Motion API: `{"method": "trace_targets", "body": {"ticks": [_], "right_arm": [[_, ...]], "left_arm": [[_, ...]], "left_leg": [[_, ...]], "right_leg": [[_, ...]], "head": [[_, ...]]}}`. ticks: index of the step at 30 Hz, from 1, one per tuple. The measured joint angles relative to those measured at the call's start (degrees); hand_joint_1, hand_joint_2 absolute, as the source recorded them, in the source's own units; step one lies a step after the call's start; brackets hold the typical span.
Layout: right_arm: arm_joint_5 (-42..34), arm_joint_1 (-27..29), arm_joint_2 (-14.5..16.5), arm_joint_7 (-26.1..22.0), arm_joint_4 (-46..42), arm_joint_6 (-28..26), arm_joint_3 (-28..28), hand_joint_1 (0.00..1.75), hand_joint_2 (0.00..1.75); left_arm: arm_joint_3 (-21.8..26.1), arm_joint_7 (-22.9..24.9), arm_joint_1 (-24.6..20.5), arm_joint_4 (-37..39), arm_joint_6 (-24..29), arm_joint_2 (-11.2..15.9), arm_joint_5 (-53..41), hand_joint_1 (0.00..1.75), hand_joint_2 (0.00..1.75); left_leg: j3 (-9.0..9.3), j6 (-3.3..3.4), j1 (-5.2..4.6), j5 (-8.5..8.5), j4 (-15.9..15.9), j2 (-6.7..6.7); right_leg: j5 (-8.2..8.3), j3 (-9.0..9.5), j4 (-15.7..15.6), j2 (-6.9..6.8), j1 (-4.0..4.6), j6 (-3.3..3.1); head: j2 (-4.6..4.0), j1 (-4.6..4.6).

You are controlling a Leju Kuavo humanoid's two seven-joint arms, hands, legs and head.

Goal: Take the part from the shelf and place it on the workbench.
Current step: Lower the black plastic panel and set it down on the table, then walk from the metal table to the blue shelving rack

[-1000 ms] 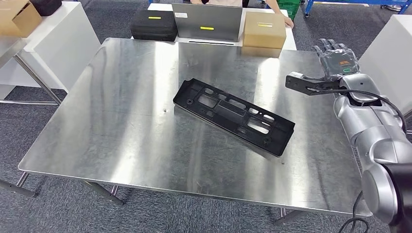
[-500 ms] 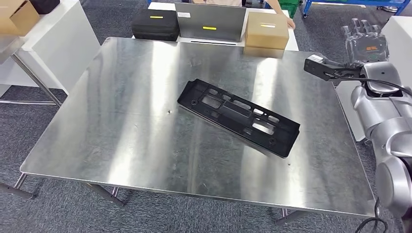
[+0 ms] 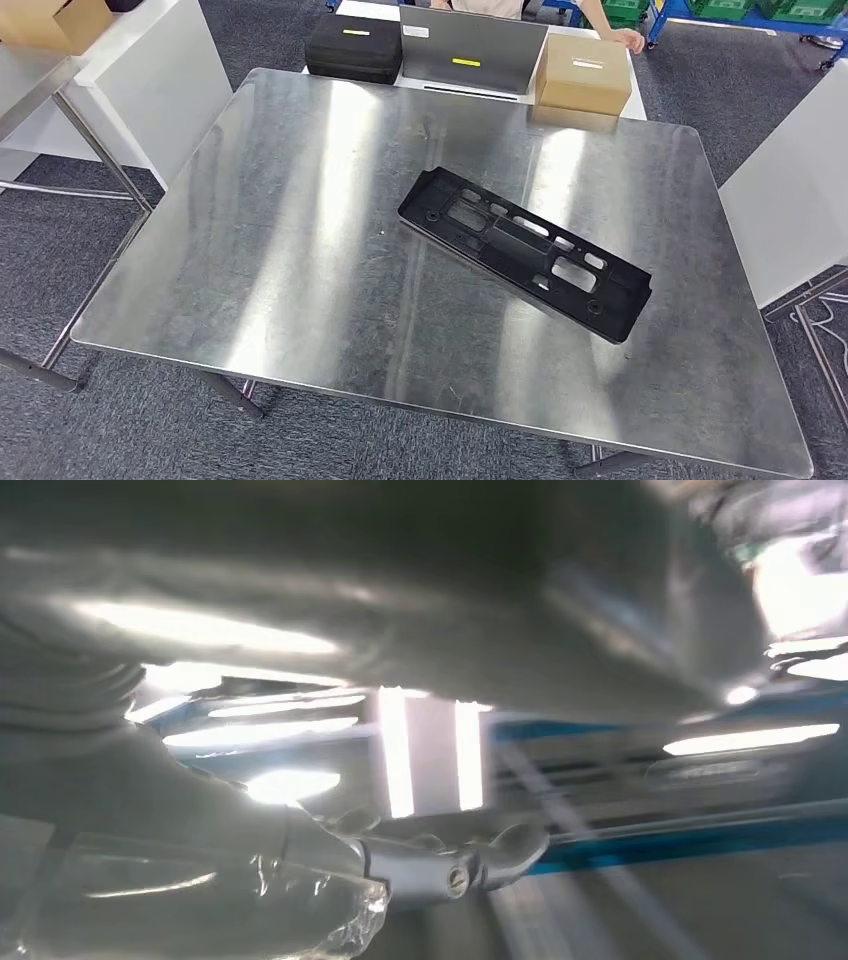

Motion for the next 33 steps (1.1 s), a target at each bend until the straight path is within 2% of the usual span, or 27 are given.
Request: {"method": "trace_targets", "body": {"ticks": [2, 4, 7, 9, 12, 15, 20, 23, 25, 27, 29, 31, 33], "right_arm": [[-5.0, 7.7, -4.3, -1.7, 0.1, -3.9, -4.8, 0.00, 0.00], [-7.4, 13.9, -7.2, -1.7, 0.0, -5.2, -8.9, 0.00, 0.00], [-11.7, 26.1, -10.5, -1.8, -2.1, -6.5, -15.2, 0.00, 0.00], [-13.7, 36.7, -10.4, -4.6, -5.6, -6.9, -22.8, 0.00, 0.00], [-12.7, 47.6, -6.6, -7.7, -11.5, -6.9, -36.0, 0.00, 0.00], [-10.2, 55.1, -1.8, -8.6, -18.6, -6.2, -44.5, 0.00, 0.00], [-6.8, 63.5, 9.5, -11.3, -32.1, -4.9, -55.1, 0.00, 0.00], [-6.2, 65.6, 13.7, -13.2, -36.7, -4.5, -58.9, 0.00, 0.00], [-5.2, 66.0, 18.0, -17.2, -40.7, -4.0, -61.3, 0.00, 0.00], [-3.3, 66.4, 25.1, -21.9, -45.5, -4.1, -63.5, 0.00, 0.00], [0.3, 66.7, 33.8, -24.8, -48.8, -5.0, -64.5, 0.00, 0.00], [5.3, 66.9, 41.7, -25.2, -49.7, -6.4, -64.6, 0.00, 0.00], [9.6, 67.0, 47.2, -24.4, -49.6, -7.1, -64.8, 0.00, 0.00]], "left_arm": [[0.1, -0.2, 0.0, 0.1, 0.1, -0.5, -0.1, 0.00, 0.87], [0.2, -0.3, -0.1, 0.2, 0.2, -0.7, -0.3, 0.00, 1.75], [0.2, -0.4, -0.4, 0.2, 0.2, -1.0, -1.1, 0.00, 1.75], [0.2, -0.4, -0.4, 0.2, 0.3, -1.4, -1.4, 0.00, 1.75], [0.4, -0.2, -0.5, 0.3, 0.7, -2.0, -1.4, 0.00, 1.75], [0.6, 0.2, -0.6, 0.3, 0.8, -2.3, -1.4, 0.00, 1.75], [1.0, 0.2, -0.8, 0.3, 0.9, -2.8, -1.4, 0.00, 1.75], [1.0, 0.2, -0.9, 0.3, 1.0, -2.8, -1.5, 0.00, 1.75], [1.2, 0.2, -0.9, 0.3, 1.3, -2.9, -1.4, 0.00, 1.75], [1.6, 0.1, -1.0, 0.3, 1.7, -3.0, -1.2, 0.00, 1.75], [2.1, -0.2, -1.1, 0.3, 2.0, -3.2, -0.8, 0.00, 1.75], [2.5, -0.6, -1.1, 0.3, 2.1, -3.2, -0.6, 0.00, 1.75], [2.8, -0.8, -1.1, 0.3, 2.2, -3.2, -0.5, 0.00, 1.75]], "left_leg": [[0.01, 0.12, -0.11, -0.12, 0.0, 0.00], [0.06, 0.21, -0.27, -0.26, 0.0, 0.24], [0.32, 0.27, -0.22, -0.49, 0.0, 0.44], [0.48, 0.20, -0.09, -0.68, -0.1, 0.32], [0.75, 0.13, -0.13, -0.82, -0.1, 0.36], [1.02, 0.13, -0.08, -0.82, -0.1, 0.39], [1.51, -0.02, 0.02, -1.04, -0.1, 0.42], [1.56, -0.08, 0.01, -1.10, -0.1, 0.59], [1.64, -0.19, 0.16, -1.18, -0.1, 0.85], [1.71, -0.31, 0.36, -1.27, -0.1, 1.03], [1.79, -0.43, 0.43, -1.35, -0.1, 1.15], [1.87, -0.51, 0.46, -1.40, -0.1, 1.24], [1.93, -0.56, 0.49, -1.42, -0.1, 1.26]], "right_leg": [[0.01, 0.31, -0.1, -0.02, -0.05, 0.14], [-0.01, 0.23, -0.1, 0.18, -0.18, 0.35], [-0.18, 0.42, -0.1, 0.39, -0.14, 0.62], [-0.34, 0.74, -0.1, 0.35, -0.02, 0.75], [-0.43, 0.90, -0.1, 0.41, -0.06, 0.77], [-0.52, 0.87, -0.1, 0.45, -0.06, 0.84], [-0.81, 0.96, -0.1, 0.49, 0.01, 0.60], [-0.83, 0.95, -0.1, 0.65, -0.01, 0.60], [-0.86, 0.97, -0.1, 0.90, 0.12, 0.56], [-0.89, 1.01, -0.1, 1.07, 0.30, 0.50], [-0.91, 1.01, -0.1, 1.18, 0.37, 0.44], [-0.95, 1.01, -0.1, 1.26, 0.38, 0.39], [-1.02, 1.01, 0.0, 1.28, 0.38, 0.28]], "head": [[0.00, 0.17], [0.00, 0.17], [0.00, 0.17], [0.00, 0.30], [0.00, 0.36], [-0.01, 0.37], [-0.01, 0.37], [0.00, 0.37], [0.00, 0.41], [0.00, 0.43], [0.00, 0.39], [0.00, 0.38], [0.00, 0.37]]}}
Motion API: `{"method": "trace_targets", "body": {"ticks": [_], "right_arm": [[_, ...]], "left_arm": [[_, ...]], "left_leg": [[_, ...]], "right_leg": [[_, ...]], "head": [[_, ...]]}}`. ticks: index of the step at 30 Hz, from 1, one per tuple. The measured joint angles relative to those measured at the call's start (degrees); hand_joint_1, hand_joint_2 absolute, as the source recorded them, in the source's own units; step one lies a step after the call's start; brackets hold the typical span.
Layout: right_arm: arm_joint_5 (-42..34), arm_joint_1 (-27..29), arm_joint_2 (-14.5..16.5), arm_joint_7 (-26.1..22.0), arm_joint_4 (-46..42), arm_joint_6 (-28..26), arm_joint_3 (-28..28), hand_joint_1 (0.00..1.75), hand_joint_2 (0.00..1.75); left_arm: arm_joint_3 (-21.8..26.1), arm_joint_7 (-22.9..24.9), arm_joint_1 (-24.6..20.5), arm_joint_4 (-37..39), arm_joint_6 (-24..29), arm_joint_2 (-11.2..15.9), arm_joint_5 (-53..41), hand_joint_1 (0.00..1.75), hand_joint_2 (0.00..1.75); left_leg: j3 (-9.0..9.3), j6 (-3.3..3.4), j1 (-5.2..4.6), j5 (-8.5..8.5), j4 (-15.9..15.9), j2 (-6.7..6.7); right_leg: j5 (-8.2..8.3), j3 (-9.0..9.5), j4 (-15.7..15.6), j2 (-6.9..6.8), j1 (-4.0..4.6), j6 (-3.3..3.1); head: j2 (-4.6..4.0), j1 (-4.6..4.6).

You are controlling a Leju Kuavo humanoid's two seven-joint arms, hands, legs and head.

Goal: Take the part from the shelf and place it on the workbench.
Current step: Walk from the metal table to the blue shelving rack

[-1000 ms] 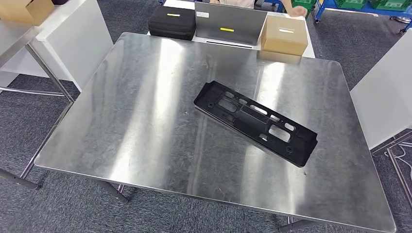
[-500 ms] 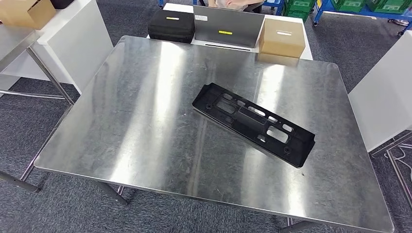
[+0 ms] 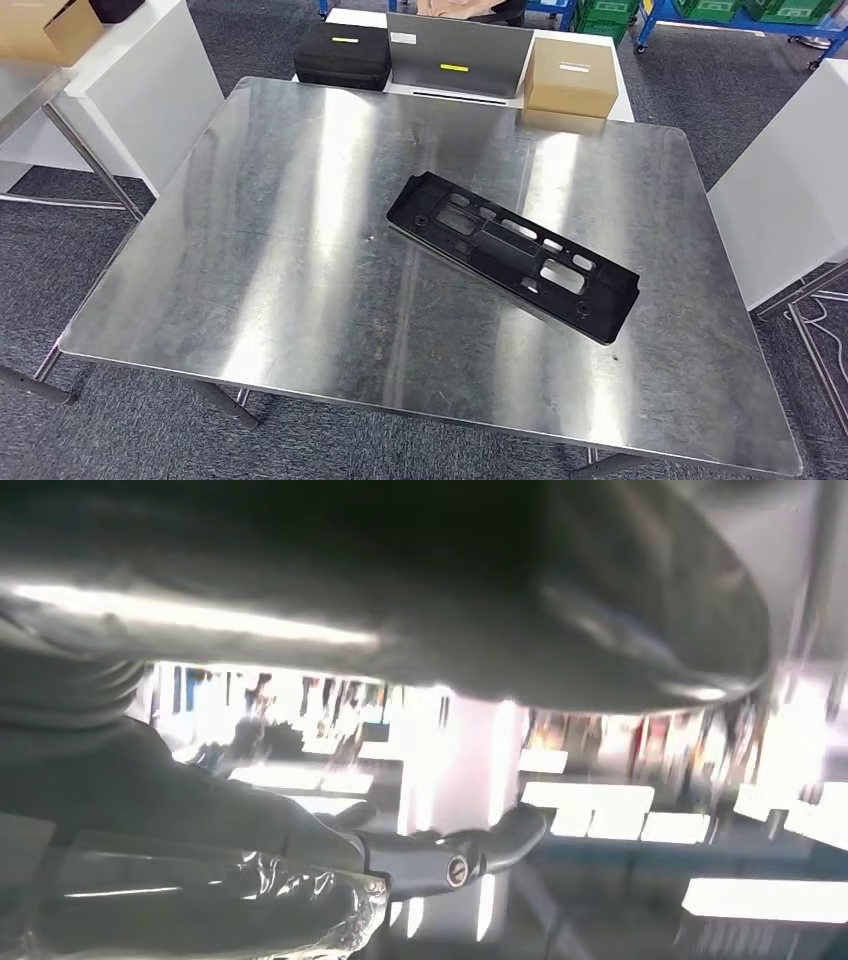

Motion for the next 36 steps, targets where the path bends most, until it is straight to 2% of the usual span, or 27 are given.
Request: {"method": "trace_targets", "body": {"ticks": [5, 7, 10, 15, 23, 26, 30, 32, 34, 36], "right_arm": [[5.7, 0.5, 8.7, 2.8, 2.3, -0.1, -1.9, 0.00, 0.00], [4.6, 0.6, 10.8, 3.3, 5.1, -0.1, -2.9, 0.00, 0.00], [-0.2, -0.6, 12.7, 1.6, 10.1, -0.1, -6.7, 0.00, 0.00], [-1.4, -1.6, 14.4, 0.3, 14.6, -0.1, -10.8, 0.00, 0.00], [4.2, -3.7, 15.8, -2.1, 18.4, -0.1, -19.0, 0.00, 0.00], [5.4, -4.1, 16.2, -0.6, 19.8, -0.1, -21.5, 0.00, 0.00], [4.9, -4.9, 16.0, 4.7, 24.5, -0.1, -23.9, 0.00, 0.00], [2.6, -5.6, 15.1, 6.9, 29.6, 0.2, -25.1, 0.00, 0.00], [0.7, -6.4, 13.9, 8.0, 35.7, 2.8, -26.0, 0.00, 0.00], [0.1, -7.1, 12.7, 8.1, 41.3, 9.3, -26.5, 0.00, 0.00]], "left_arm": [[0.8, -0.2, 0.0, 0.0, 0.3, 0.1, -0.1, 0.00, 1.75], [1.1, -0.1, 0.0, 0.0, 0.6, 0.2, -0.1, 0.00, 1.75], [1.4, 0.1, 0.0, 0.0, 0.7, 0.3, -0.2, 0.00, 1.75], [1.4, 0.2, 0.0, 0.0, 0.7, 0.3, -0.4, 0.00, 1.75], [1.4, 0.4, 0.0, 0.0, 0.6, 0.4, -1.9, 0.00, 1.75], [1.4, 0.3, 0.0, 0.0, 0.4, 0.4, -2.2, 0.00, 1.75], [1.4, -1.4, -0.1, 0.0, -0.7, 0.5, -2.8, 0.00, 1.75], [1.3, -3.8, -0.1, 0.0, -1.8, 0.6, -3.2, 0.00, 0.87], [1.1, -6.5, -0.1, 0.0, -2.7, 0.8, -4.0, 0.00, 0.00], [0.5, -8.4, -0.1, 0.0, -3.8, 1.1, -5.3, 0.00, 0.00]], "left_leg": [[0.09, -0.10, 0.09, -0.07, 0.0, 0.01], [0.09, -0.14, 0.05, -0.09, 0.0, 0.03], [0.11, -0.22, 0.04, -0.15, 0.0, 0.10], [0.11, -0.23, 0.01, -0.16, 0.0, 0.10], [0.14, -0.23, -0.02, -0.16, 0.0, 0.09], [0.15, -0.23, -0.01, -0.17, 0.0, 0.11], [0.15, -0.24, 0.01, -0.17, 0.0, 0.10], [0.16, -0.24, 0.02, -0.17, 0.0, 0.11], [0.17, -0.24, 0.03, -0.17, 0.0, 0.12], [0.17, -0.24, 0.04, -0.17, 0.0, 0.12]], "right_leg": [[-0.16, 0.05, 0.1, 0.01, -0.01, -0.31], [-0.17, 0.06, 0.1, 0.04, -0.02, -0.32], [-0.18, 0.05, 0.1, 0.12, -0.03, -0.33], [-0.18, 0.07, 0.1, 0.14, -0.05, -0.33], [-0.18, 0.08, 0.1, 0.14, -0.09, -0.33], [-0.18, 0.07, 0.1, 0.15, -0.09, -0.33], [-0.20, 0.07, 0.1, 0.15, -0.09, -0.36], [-0.20, 0.07, 0.1, 0.16, -0.09, -0.37], [-0.21, 0.08, 0.1, 0.16, -0.09, -0.37], [-0.20, 0.09, 0.1, 0.16, -0.09, -0.37]], "head": [[0.00, 0.04], [0.00, 0.03], [0.00, 0.04], [0.00, 0.05], [-0.01, 0.05], [0.00, 0.04], [0.00, 0.04], [0.00, 0.05], [0.00, 0.04], [0.00, 0.03]]}}
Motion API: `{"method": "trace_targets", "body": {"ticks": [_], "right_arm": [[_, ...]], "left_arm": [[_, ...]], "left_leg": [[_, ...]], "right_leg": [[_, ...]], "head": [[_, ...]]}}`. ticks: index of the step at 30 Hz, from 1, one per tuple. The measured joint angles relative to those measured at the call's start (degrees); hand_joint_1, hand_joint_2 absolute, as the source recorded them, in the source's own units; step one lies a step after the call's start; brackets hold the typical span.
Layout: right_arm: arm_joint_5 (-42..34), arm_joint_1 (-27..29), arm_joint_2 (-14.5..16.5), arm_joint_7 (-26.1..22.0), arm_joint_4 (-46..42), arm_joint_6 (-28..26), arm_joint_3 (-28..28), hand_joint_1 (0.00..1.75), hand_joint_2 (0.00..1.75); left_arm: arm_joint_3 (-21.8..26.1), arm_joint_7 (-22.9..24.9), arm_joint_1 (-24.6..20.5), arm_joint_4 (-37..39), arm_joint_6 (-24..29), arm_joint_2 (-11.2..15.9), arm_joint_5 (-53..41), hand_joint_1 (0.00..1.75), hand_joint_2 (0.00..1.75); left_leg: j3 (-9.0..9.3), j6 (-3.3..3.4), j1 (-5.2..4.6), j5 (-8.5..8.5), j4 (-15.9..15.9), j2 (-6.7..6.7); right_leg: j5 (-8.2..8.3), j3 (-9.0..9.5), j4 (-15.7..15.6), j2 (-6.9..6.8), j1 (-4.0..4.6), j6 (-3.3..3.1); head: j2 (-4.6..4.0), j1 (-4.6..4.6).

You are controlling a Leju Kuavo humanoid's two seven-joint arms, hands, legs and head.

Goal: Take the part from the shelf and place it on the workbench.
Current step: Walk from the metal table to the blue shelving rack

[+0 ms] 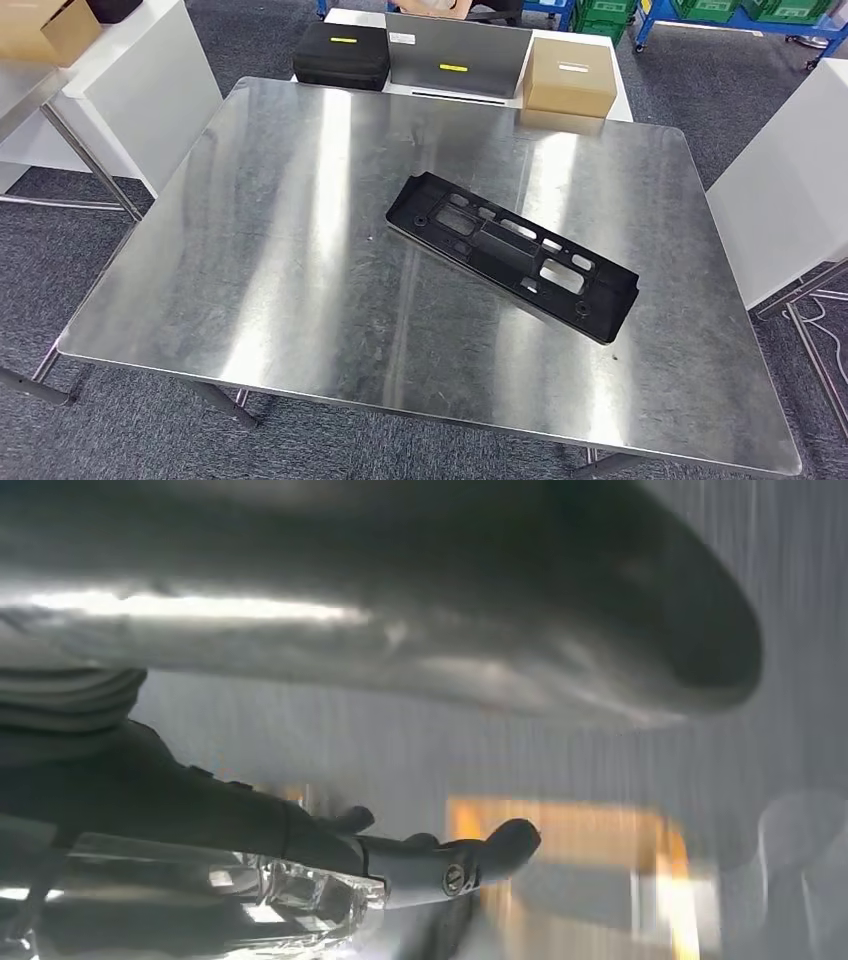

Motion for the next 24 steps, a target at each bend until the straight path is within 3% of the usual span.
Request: {"method": "trace_targets", "body": {"ticks": [3, 6, 15, 21, 23, 24], "right_arm": [[-0.4, -1.0, -1.1, 0.0, 5.9, 10.2, -0.1, 0.00, 0.00], [-1.4, -2.0, -1.4, 1.8, 9.4, 15.1, -0.6, 0.00, 0.00], [-0.7, -3.3, -1.4, 6.1, 13.2, 15.4, -0.9, 0.00, 0.00], [-1.9, -3.9, -0.3, 5.9, 14.2, 15.2, -0.8, 0.00, 0.00], [-2.2, -3.9, -0.2, 5.9, 14.3, 14.6, -0.8, 0.00, 0.00], [-2.3, -3.9, -0.2, 5.9, 14.3, 14.3, -0.8, 0.00, 0.00]], "left_arm": [[-1.2, -0.4, 0.0, 0.0, -1.9, 0.8, -1.7, 0.00, 0.00], [-2.4, 0.5, 0.1, 0.0, -3.3, 1.4, -3.2, 0.00, 0.00], [-5.4, 1.6, -0.1, 0.0, -8.1, 2.9, -6.5, 0.00, 0.00], [-7.9, 2.6, -0.7, 0.0, -10.7, 3.8, -8.9, 0.00, 0.00], [-8.4, 2.8, -0.9, 0.0, -10.8, 4.0, -9.1, 0.00, 0.00], [-8.5, 2.8, -1.1, 0.0, -10.9, 4.0, -9.2, 0.00, 0.00]], "left_leg": [[0.03, 0.00, 0.00, 0.00, 0.0, 0.00], [0.04, 0.00, 0.01, 0.01, 0.0, -0.02], [0.01, 0.00, -0.03, -0.01, 0.0, -0.01], [0.15, 0.81, -0.62, 0.08, 0.0, -0.01], [0.21, 1.45, -0.52, 0.72, -0.5, 0.13], [0.17, 1.72, -0.47, 0.97, -0.7, 0.22]], "right_leg": [[0.01, 0.01, 0.0, 0.00, -0.01, 0.01], [0.01, 0.02, 0.0, 0.00, -0.01, 0.00], [0.01, 0.04, 0.0, 0.01, 0.00, 0.01], [0.24, 0.47, -0.1, 0.01, -0.65, 0.75], [-0.91, 0.14, 1.3, 0.06, -0.78, 0.72], [-2.50, -0.78, 3.6, 0.09, -0.79, 0.34]], "head": [[0.00, 0.00], [-0.01, 0.01], [0.00, 0.03], [0.00, 0.00], [0.00, 0.04], [0.00, 0.11]]}}
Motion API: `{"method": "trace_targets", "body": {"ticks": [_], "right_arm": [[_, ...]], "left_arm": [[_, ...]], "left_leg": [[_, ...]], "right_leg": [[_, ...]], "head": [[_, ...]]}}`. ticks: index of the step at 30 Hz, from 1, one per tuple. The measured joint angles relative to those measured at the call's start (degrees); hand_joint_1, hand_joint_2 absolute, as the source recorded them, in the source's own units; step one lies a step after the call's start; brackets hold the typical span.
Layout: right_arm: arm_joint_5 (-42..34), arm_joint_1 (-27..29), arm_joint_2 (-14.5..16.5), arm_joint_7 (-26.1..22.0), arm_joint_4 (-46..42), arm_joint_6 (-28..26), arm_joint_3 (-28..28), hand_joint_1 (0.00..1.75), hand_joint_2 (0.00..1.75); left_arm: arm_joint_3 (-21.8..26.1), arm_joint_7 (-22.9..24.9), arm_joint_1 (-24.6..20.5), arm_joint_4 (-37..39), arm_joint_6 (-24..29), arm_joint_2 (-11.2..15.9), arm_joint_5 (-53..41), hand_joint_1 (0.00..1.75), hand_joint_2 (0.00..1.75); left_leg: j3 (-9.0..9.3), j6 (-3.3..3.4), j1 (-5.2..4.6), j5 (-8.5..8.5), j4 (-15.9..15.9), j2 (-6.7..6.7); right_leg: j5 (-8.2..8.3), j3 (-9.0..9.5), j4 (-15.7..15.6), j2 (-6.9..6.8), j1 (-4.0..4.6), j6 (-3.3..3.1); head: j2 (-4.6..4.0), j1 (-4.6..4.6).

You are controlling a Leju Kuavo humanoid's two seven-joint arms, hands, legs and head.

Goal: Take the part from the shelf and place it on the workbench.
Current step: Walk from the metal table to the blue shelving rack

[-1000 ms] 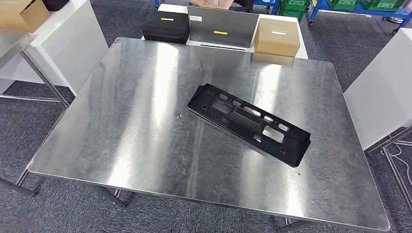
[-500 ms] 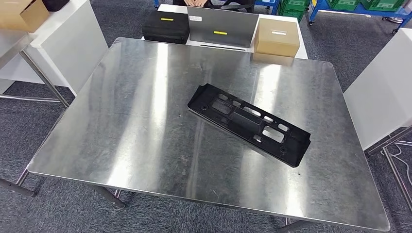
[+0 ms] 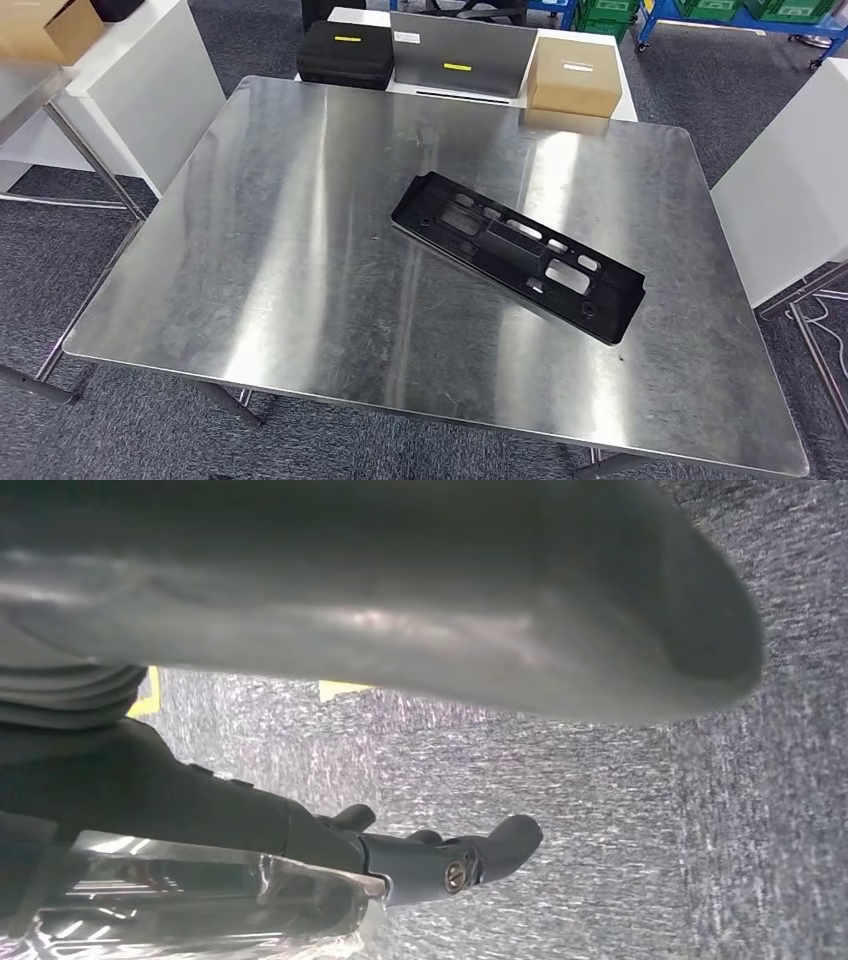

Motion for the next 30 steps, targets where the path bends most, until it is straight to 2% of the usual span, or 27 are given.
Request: {"method": "trace_targets", "body": {"ticks": [2, 3, 4, 5, 6, 7, 8, 9, 10, 12, 13, 14, 15, 16, 18, 19, 20, 21, 22, 23, 24, 25, 26, 28, 29, 30], "right_arm": [[0.0, 0.0, 0.0, 0.0, 0.0, -0.3, 0.0, 0.00, 0.00], [0.0, 0.0, 0.0, 0.0, 0.0, -0.3, 0.0, 0.00, 0.00], [0.0, 0.0, 0.0, 0.0, 0.0, -0.3, 0.0, 0.00, 0.00], [0.0, 0.0, 0.0, -0.1, 0.0, -0.3, 0.0, 0.00, 0.44], [0.0, 0.0, 0.0, -0.3, 0.0, -0.3, 0.0, 0.00, 0.87], [0.1, 0.0, 0.0, -0.6, 0.0, -0.4, 0.0, 0.00, 1.31], [0.1, -0.1, -0.1, -1.1, 0.0, -0.5, 0.0, 0.00, 1.75], [0.2, -0.1, -0.1, -1.5, 0.0, -0.7, 0.0, 0.00, 1.75], [0.3, -0.1, -0.2, -1.9, 0.0, -0.9, 0.0, 0.00, 1.75], [0.5, -0.1, -0.3, -2.2, 0.0, -1.1, 0.0, 0.00, 1.75], [0.6, -0.2, -0.3, -2.2, 0.1, -1.1, 0.1, 0.00, 1.75], [0.8, -0.2, -0.3, -2.2, 0.1, -1.2, 0.2, 0.00, 1.75], [1.0, -0.2, -0.2, -2.2, 0.1, -1.3, 0.4, 0.00, 1.75], [1.1, -0.2, -0.2, -2.2, 0.1, -1.5, 0.6, 0.00, 1.75], [1.2, -0.1, -0.3, -2.5, 0.1, -2.0, 0.9, 0.00, 1.75], [1.2, 0.0, -0.4, -2.8, 0.1, -2.3, 1.0, 0.00, 1.75], [1.2, 0.0, -0.5, -3.0, 0.1, -2.5, 1.1, 0.00, 1.75], [1.3, 0.0, -0.5, -3.1, 0.1, -2.6, 1.3, 0.00, 1.75], [1.3, 0.0, -0.5, -3.2, 0.1, -2.7, 1.4, 0.00, 1.75], [1.3, 0.0, -0.6, -3.2, 0.1, -2.8, 1.5, 0.00, 1.75], [1.4, -0.1, -0.6, -3.2, 0.1, -2.8, 1.6, 0.00, 1.75], [1.4, -0.1, -0.7, -3.2, 0.1, -2.8, 1.7, 0.00, 1.75], [1.3, -0.1, -0.7, -3.2, 0.1, -2.9, 1.8, 0.00, 1.75], [1.3, -0.1, -0.8, -3.1, 0.1, -2.9, 2.0, 0.00, 1.75], [1.3, -0.1, -0.8, -3.1, 0.1, -2.9, 2.1, 0.00, 1.75], [1.2, -0.1, -0.9, -3.1, 0.1, -2.9, 2.1, 0.00, 1.75]], "left_arm": [[-0.2, 0.0, -0.2, 0.0, -0.1, 0.1, 0.0, 0.00, 0.00], [-0.2, 0.1, -0.2, 0.0, -0.1, 0.2, 0.0, 0.00, 0.00], [-0.2, 0.1, -0.2, 0.0, -0.1, 0.2, 0.0, 0.00, 0.00], [-0.3, 0.1, -0.2, 0.0, -0.1, 0.2, 0.0, 0.00, 0.00], [-0.4, 0.1, -0.2, 0.0, -0.1, 0.3, 0.0, 0.00, 0.00], [-0.5, 0.1, -0.2, 0.0, -0.1, 0.3, -0.1, 0.00, 0.00], [-0.6, 0.1, -0.2, 0.0, -0.1, 0.2, -0.1, 0.00, 0.00], [-0.7, 0.1, -0.3, 0.0, -0.1, 0.2, -0.2, 0.00, 0.00], [-0.7, 0.1, -0.3, 0.0, 0.0, 0.2, -0.2, 0.00, 0.00], [-0.8, 0.1, -0.4, 0.0, 0.0, 0.2, -0.4, 0.00, 0.00], [-0.8, 0.1, -0.4, 0.0, 0.0, 0.3, -0.5, 0.00, 0.00], [-0.9, 0.1, -0.4, 0.0, 0.1, 0.3, -0.6, 0.00, 0.00], [-1.0, 0.1, -0.3, 0.0, 0.2, 0.4, -0.8, 0.00, 0.00], [-1.0, 0.1, -0.3, 0.0, 0.4, 0.4, -1.0, 0.00, 0.00], [-1.2, 0.1, -0.2, 0.0, 0.6, 0.4, -1.1, 0.00, 0.00], [-1.2, 0.1, -0.2, 0.0, 0.6, 0.4, -1.2, 0.00, 0.00], [-1.3, 0.1, -0.2, 0.0, 0.7, 0.4, -1.2, 0.00, 0.00], [-1.3, 0.1, -0.2, 0.0, 0.8, 0.4, -1.2, 0.00, 0.00], [-1.4, 0.2, -0.3, 0.0, 0.8, 0.5, -1.2, 0.00, 0.00], [-1.4, 0.2, -0.4, 0.0, 0.8, 0.5, -1.2, 0.00, 0.00], [-1.5, 0.2, -0.5, 0.0, 0.8, 0.5, -1.2, 0.00, 0.00], [-1.5, 0.2, -0.6, 0.0, 0.9, 0.5, -1.2, 0.00, 0.00], [-1.5, 0.2, -0.7, 0.0, 0.9, 0.5, -1.3, 0.00, 0.00], [-1.6, 0.2, -0.7, 0.0, 0.9, 0.6, -1.3, 0.00, 0.00], [-1.6, 0.2, -0.8, 0.0, 0.9, 0.5, -1.3, 0.00, 0.00], [-1.6, 0.3, -0.8, 0.0, 0.9, 0.5, -1.3, 0.00, 0.00]], "left_leg": [[-0.34, 0.33, -0.19, 0.26, -0.1, 0.17], [-0.59, 0.41, -0.37, 0.41, -0.1, 0.23], [-0.86, 0.43, -0.55, 0.59, -0.1, 0.28], [-1.12, 0.39, -0.68, 0.80, 0.0, 0.30], [-1.36, 0.28, -0.76, 1.04, 0.0, 0.28], [-1.58, 0.11, -0.79, 1.29, 0.0, 0.24], [-1.75, -0.13, -0.81, 1.57, 0.0, 0.19], [-1.85, -0.44, -0.84, 1.85, 0.0, 0.16], [-1.92, -0.77, -0.85, 2.12, 0.0, 0.14], [-2.00, -1.51, -0.82, 2.72, 0.0, 0.11], [-2.23, -1.91, -0.73, 2.77, 0.1, 0.03], [-2.58, -2.36, -0.64, 2.07, 0.6, 0.00], [-3.14, -2.85, -0.48, 0.33, 2.0, 0.00], [-3.93, -3.34, -0.21, -2.33, 4.5, 0.03], [-5.55, -4.34, 0.42, -7.96, 11.5, 0.19], [-5.86, -4.77, 0.77, -9.40, 14.5, 0.28], [-5.43, -5.13, 1.13, -9.60, 15.8, 0.40], [-3.90, -5.41, 1.49, -8.71, 15.0, 0.54], [-1.35, -5.64, 1.83, -7.26, 12.1, 0.66], [1.75, -5.82, 2.12, -6.14, 7.9, 0.72], [4.58, -5.81, 2.18, -5.47, 3.8, 0.67], [6.41, -5.61, 2.13, -5.24, 0.9, 0.57], [7.20, -5.29, 1.93, -5.34, -0.6, 0.45], [6.65, -4.13, 1.46, -4.88, -1.0, 0.40], [6.17, -3.43, 1.31, -4.39, -1.1, 0.53], [5.53, -2.65, 1.22, -3.80, -1.3, 0.66]], "right_leg": [[-4.26, -3.06, 7.6, 0.06, 0.06, -0.92], [-5.87, -4.49, 11.4, 0.09, 0.13, -1.12], [-6.68, -5.12, 13.6, 0.12, 0.25, -1.11], [-6.53, -4.57, 13.5, 0.14, 0.42, -0.94], [-5.61, -2.84, 11.1, 0.14, 0.60, -0.70], [-4.35, -0.14, 6.8, 0.15, 0.75, -0.56], [-3.22, 2.54, 2.5, 0.20, 0.94, -0.70], [-2.17, 4.48, -0.6, 0.26, 1.18, -0.96], [-1.57, 5.42, -2.6, 0.35, 1.35, -1.34], [-0.82, 5.04, -3.2, 0.47, 1.60, -2.18], [-0.52, 4.66, -3.4, 0.40, 1.33, -2.70], [-0.04, 4.36, -3.5, 0.31, 1.10, -3.30], [0.50, 3.97, -3.6, 0.19, 0.84, -3.87], [1.03, 3.47, -3.7, 0.05, 0.64, -4.31], [1.94, 2.45, -3.6, -0.16, 0.73, -4.64], [2.39, 1.95, -3.5, -0.27, 0.76, -4.57], [2.82, 1.43, -3.4, -0.34, 0.77, -4.43], [3.20, 0.88, -3.2, -0.39, 0.72, -4.23], [3.53, 0.42, -3.0, -0.40, 0.64, -3.97], [3.80, 0.01, -2.8, -0.42, 0.57, -3.69], [4.07, -0.35, -2.6, -0.45, 0.58, -3.32], [4.37, -0.56, -2.5, -0.49, 0.62, -2.87], [4.70, -0.74, -2.4, -0.53, 0.68, -2.39], [5.47, -1.11, -2.6, -0.56, 0.77, -1.38], [5.26, -1.51, -2.2, -0.50, 0.69, -1.11], [4.21, -2.17, -1.2, -0.41, 0.68, -1.14]], "head": [[0.00, 0.09], [0.00, 0.11], [0.00, 0.09], [0.00, 0.10], [0.00, 0.09], [0.00, 0.10], [0.00, 0.06], [0.00, 0.00], [-0.01, -0.03], [-0.01, -0.05], [-0.01, 0.02], [0.00, -0.04], [0.00, -0.17], [-0.01, -0.32], [-0.01, -0.61], [-0.01, -0.60], [0.00, -0.61], [0.00, -0.61], [0.00, -0.62], [-0.01, -0.63], [-0.01, -0.64], [-0.01, -0.59], [-0.01, -0.60], [-0.01, -0.49], [-0.01, -0.51], [-0.01, -0.38]]}}
